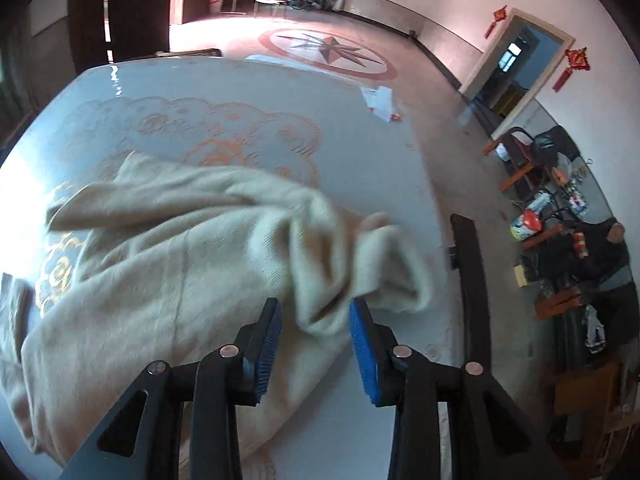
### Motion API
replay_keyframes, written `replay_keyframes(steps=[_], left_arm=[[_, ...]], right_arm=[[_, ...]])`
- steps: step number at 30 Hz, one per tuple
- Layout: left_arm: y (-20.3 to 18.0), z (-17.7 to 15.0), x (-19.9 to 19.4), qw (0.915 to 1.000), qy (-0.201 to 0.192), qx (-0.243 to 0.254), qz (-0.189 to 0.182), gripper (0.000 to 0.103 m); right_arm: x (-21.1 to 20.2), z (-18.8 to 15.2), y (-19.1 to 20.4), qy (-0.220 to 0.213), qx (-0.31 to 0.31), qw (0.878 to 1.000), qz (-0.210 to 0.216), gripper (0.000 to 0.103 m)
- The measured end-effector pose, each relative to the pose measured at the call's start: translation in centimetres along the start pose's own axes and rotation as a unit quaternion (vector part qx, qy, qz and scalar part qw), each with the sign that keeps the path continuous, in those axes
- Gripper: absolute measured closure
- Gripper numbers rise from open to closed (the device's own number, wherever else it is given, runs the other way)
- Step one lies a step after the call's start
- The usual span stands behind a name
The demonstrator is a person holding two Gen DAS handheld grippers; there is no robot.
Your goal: Fold clothes
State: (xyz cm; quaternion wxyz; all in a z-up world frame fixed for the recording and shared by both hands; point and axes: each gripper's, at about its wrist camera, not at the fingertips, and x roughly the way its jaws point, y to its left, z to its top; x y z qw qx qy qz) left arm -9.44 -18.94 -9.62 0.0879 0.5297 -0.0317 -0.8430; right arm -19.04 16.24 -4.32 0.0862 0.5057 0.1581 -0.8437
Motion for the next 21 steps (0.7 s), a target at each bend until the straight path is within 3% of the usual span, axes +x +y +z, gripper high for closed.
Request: replay_keyframes(steps=[3, 5, 9, 12, 15, 17, 21], left_arm=[[-2.0, -2.7, 1.4, 0.9992, 0.017, 0.036, 0.007, 0.023], [-2.1, -5.0, 1.2, 0.9984, 0.008, 0.05, 0.024, 0.023], [-1.9, -8.5, -0.2, 0.9907, -0.049, 0.095, 0.085, 0.023], [-2.9, -10.5, -0.6, 0.9711, -0.119, 0.153, 0.139, 0.018], [-3.4, -11.3, -0.1, 0.9573, -0.146, 0.179, 0.174, 0.017], [-2.5, -11.1, 0.4, 0.9522, -0.152, 0.179, 0.195, 0.015], [2.9, -9.6, 2.1, 0.951, -0.126, 0.152, 0.238, 0.011]], right_arm=[[-0.7, -4.4, 5.1, 0.022, -0.041, 0.995, 0.09, 0.068], [-0.4, -6.7, 7.5, 0.045, -0.048, 0.991, 0.112, 0.068], [0.9, -8.9, 9.9, 0.062, -0.066, 0.99, 0.106, 0.068], [2.2, -9.2, 12.3, 0.067, -0.107, 0.988, 0.088, 0.068], [2.9, -8.8, 13.1, 0.057, -0.115, 0.99, 0.067, 0.066], [3.1, -8.7, 12.8, 0.062, -0.112, 0.989, 0.067, 0.065], [2.9, -10.7, 10.1, 0.115, -0.078, 0.985, 0.104, 0.062]])
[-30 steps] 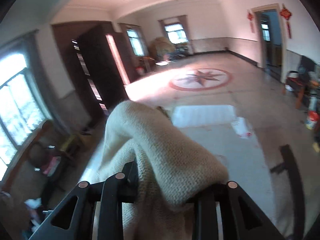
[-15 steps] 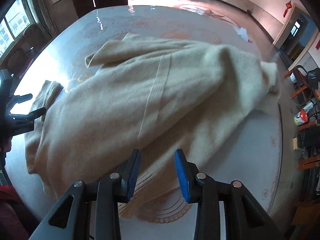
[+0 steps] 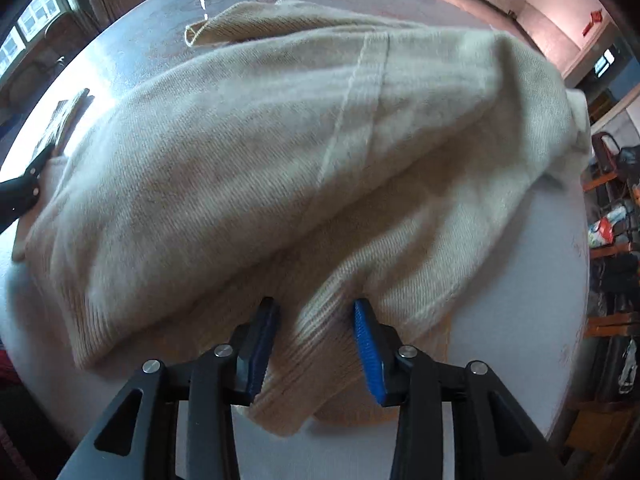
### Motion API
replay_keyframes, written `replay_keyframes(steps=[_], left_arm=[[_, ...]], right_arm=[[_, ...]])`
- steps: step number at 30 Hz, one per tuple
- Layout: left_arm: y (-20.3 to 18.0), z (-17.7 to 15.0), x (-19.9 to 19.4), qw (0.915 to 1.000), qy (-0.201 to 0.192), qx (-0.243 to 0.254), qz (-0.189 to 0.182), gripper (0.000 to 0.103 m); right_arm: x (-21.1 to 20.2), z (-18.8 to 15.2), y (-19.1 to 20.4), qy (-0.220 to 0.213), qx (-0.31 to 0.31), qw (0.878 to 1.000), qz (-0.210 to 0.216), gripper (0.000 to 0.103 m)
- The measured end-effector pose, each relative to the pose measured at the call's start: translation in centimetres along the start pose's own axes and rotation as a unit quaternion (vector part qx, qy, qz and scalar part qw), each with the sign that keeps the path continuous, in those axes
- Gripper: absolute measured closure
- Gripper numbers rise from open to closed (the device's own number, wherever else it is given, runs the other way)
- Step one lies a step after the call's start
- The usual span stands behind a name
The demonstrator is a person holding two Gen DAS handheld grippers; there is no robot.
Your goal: Fold clothes
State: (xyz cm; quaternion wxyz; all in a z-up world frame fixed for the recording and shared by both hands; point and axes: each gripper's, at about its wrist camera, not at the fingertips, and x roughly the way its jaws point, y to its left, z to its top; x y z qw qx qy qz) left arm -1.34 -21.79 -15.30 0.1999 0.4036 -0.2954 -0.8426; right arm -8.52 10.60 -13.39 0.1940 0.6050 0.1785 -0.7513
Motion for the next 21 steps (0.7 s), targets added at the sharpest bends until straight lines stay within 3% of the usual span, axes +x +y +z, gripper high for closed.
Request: replay_keyframes(steps=[4, 8, 12, 14, 16, 18, 21], left_arm=[[6.2, -1.6, 6.0, 0.9959, 0.065, -0.037, 0.05, 0.002], [11.2, -3.2, 11.5, 0.9854, 0.132, -0.068, 0.083, 0.001], [15.2, -4.2, 14.2, 0.9732, 0.181, -0.07, 0.123, 0.002], [17.3, -4.0, 14.1, 0.9692, 0.181, -0.093, 0.138, 0.005], [19.4, -2.6, 11.8, 0.9715, 0.14, -0.156, 0.111, 0.005], [20.5, -0.4, 8.5, 0.9702, 0.088, -0.218, 0.059, 0.005], [18.9, 4.1, 4.2, 0.9588, 0.039, -0.269, -0.083, 0.005]], right_arm=[[-0.4, -4.0, -1.3, 0.047, -0.001, 0.999, 0.013, 0.055], [-0.9, -8.0, -0.8, 0.089, -0.019, 0.996, 0.02, 0.049], [-1.2, -11.0, 0.5, 0.138, -0.057, 0.989, 0.022, 0.047], [-1.3, -11.7, 0.6, 0.161, -0.068, 0.984, 0.014, 0.051], [-2.4, -11.2, -0.1, 0.153, -0.064, 0.986, 0.007, 0.051], [-4.7, -9.3, -1.1, 0.102, -0.041, 0.994, 0.008, 0.051], [-8.4, -4.6, -2.3, -0.008, 0.019, 0.999, 0.037, 0.05]])
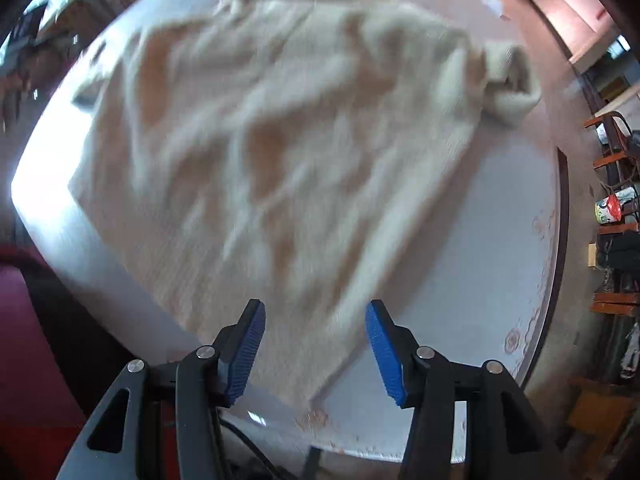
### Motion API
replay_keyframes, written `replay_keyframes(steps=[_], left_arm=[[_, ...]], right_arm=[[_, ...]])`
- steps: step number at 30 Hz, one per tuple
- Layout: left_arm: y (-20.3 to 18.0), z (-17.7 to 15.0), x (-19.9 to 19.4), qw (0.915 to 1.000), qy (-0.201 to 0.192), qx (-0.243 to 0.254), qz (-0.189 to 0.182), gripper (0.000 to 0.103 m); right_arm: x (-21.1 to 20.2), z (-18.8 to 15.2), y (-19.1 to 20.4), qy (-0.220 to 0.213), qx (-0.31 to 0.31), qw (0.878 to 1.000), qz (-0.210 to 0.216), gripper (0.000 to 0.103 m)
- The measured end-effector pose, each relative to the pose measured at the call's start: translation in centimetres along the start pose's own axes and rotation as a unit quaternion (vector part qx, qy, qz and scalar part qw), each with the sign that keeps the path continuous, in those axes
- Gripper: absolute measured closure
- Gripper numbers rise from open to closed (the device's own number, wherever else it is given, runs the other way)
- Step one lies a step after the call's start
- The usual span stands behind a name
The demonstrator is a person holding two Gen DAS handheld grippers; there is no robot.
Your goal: Fold clothes
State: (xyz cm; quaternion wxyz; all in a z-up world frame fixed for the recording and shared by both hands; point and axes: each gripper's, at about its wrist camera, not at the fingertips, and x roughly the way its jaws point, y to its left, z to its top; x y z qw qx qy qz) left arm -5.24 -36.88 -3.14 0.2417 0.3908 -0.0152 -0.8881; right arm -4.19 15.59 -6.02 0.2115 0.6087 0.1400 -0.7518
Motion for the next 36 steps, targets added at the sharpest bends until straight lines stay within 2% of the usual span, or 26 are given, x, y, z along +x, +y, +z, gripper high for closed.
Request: replay_keyframes(steps=[2, 3, 5, 8, 12, 15, 16, 18, 19, 21, 24, 25, 26, 28, 30, 32, 34, 36], left_arm=[[-4.5, 0.7, -1.2, 0.9961, 0.014, 0.002, -0.087, 0.005], [-7.1, 0.9, -1.6, 0.9924, 0.023, 0.011, -0.12, 0.005], [-12.5, 0.9, -2.5, 0.9859, 0.037, 0.044, -0.157, 0.005], [-19.6, -0.5, -3.5, 0.9783, 0.059, 0.099, -0.172, 0.005], [-24.4, -5.0, -5.3, 0.9665, 0.077, 0.171, -0.175, 0.005], [-25.1, -9.2, -6.1, 0.9598, 0.084, 0.212, -0.163, 0.005], [-24.6, -10.6, -6.3, 0.9585, 0.091, 0.216, -0.162, 0.005], [-22.6, -12.9, -7.2, 0.9595, 0.095, 0.188, -0.187, 0.004], [-21.6, -14.1, -7.6, 0.9556, 0.113, 0.178, -0.206, 0.004], [-19.5, -16.3, -8.6, 0.9407, 0.159, 0.171, -0.247, 0.003], [-17.6, -18.7, -10.3, 0.9205, 0.196, 0.2, -0.273, 0.003], [-17.1, -18.9, -10.7, 0.9153, 0.208, 0.203, -0.279, 0.003], [-16.5, -18.2, -10.7, 0.9177, 0.209, 0.189, -0.28, 0.003], [-15.2, -15.3, -10.4, 0.9344, 0.185, 0.136, -0.272, 0.003], [-14.4, -11.4, -9.7, 0.956, 0.13, 0.085, -0.249, 0.003], [-15.2, -7.8, -8.2, 0.9717, 0.078, 0.062, -0.214, 0.003], [-16.6, -5.0, -6.2, 0.9802, 0.043, 0.061, -0.184, 0.003], [-19.1, -3.5, -3.3, 0.9833, 0.046, 0.085, -0.154, 0.003]], right_arm=[[-0.9, 3.4, 0.6, -0.056, 0.027, 0.998, 0.031, 0.05], [-0.7, 5.2, 2.2, -0.069, 0.033, 0.996, 0.038, 0.05], [1.0, 7.3, 5.8, -0.078, 0.023, 0.996, 0.045, 0.05], [3.7, 8.9, 10.7, -0.079, -0.036, 0.996, 0.035, 0.051], [9.0, 9.7, 13.9, -0.065, -0.086, 0.994, 0.022, 0.051], [11.2, 7.9, 14.3, -0.032, -0.103, 0.994, 0.02, 0.051], [11.1, 6.8, 14.7, -0.031, -0.115, 0.993, 0.02, 0.047], [10.9, 4.6, 15.4, -0.025, -0.144, 0.989, 0.021, 0.046], [10.7, 3.4, 15.9, -0.013, -0.166, 0.986, 0.026, 0.046], [10.3, 0.9, 16.8, 0.016, -0.214, 0.976, 0.037, 0.044], [9.7, -2.4, 18.0, 0.063, -0.284, 0.955, 0.058, 0.043], [9.5, -2.7, 17.9, 0.079, -0.298, 0.949, 0.071, 0.045], [9.1, -2.7, 17.6, 0.087, -0.305, 0.945, 0.082, 0.049], [7.4, -0.4, 15.9, 0.06, -0.288, 0.951, 0.095, 0.048], [5.7, 4.3, 13.1, -0.003, -0.235, 0.969, 0.077, 0.047], [4.0, 9.0, 10.3, -0.065, -0.181, 0.98, 0.058, 0.047], [3.6, 14.0, 7.9, -0.113, -0.137, 0.984, 0.008, 0.046], [4.6, 19.1, 5.9, -0.131, -0.095, 0.986, -0.031, 0.046]])
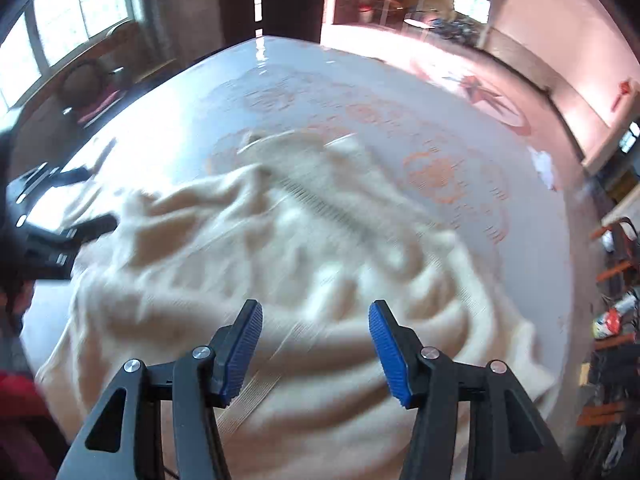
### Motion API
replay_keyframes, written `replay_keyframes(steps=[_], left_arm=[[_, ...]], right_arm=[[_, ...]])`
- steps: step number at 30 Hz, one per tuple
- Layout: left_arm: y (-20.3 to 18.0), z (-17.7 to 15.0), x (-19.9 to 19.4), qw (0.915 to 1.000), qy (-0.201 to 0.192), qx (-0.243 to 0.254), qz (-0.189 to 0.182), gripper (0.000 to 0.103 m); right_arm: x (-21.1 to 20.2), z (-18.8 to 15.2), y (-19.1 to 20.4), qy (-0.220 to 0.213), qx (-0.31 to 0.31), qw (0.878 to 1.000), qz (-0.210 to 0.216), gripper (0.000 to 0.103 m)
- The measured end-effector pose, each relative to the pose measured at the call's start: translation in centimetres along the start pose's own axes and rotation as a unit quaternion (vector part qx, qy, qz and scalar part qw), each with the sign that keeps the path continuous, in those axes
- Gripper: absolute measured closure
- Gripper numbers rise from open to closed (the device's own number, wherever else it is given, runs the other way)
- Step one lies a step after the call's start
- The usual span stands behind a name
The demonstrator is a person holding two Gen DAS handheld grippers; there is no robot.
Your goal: Fold clothes
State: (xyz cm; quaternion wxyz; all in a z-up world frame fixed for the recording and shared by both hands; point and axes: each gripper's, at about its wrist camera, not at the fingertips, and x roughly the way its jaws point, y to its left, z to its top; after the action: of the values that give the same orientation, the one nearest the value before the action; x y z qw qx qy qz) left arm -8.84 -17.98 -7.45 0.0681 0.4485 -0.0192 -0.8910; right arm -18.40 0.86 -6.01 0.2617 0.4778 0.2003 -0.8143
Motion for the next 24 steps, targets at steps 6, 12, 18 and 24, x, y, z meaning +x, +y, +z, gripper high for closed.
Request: replay_keyframes(steps=[6, 12, 18, 24], left_arm=[[-1.5, 0.3, 6.9, 0.9965, 0.051, 0.054, 0.039, 0.002], [2.1, -1.4, 7.1, 0.9998, 0.011, 0.019, -0.001, 0.0], [6.5, -1.8, 7.8, 0.9995, -0.007, -0.029, 0.011, 0.0], [10.1, 0.2, 9.7, 0.9948, -0.007, -0.06, 0.082, 0.0]], right_arm=[[7.1, 8.6, -3.5, 0.023, 0.05, 0.998, -0.019, 0.047], [13.3, 11.8, -1.8, 0.073, -0.004, 0.997, 0.014, 0.047], [16.4, 12.7, -3.0, 0.054, -0.029, 0.997, -0.048, 0.038], [18.3, 14.6, -8.8, 0.014, 0.02, 0.987, -0.157, 0.037]])
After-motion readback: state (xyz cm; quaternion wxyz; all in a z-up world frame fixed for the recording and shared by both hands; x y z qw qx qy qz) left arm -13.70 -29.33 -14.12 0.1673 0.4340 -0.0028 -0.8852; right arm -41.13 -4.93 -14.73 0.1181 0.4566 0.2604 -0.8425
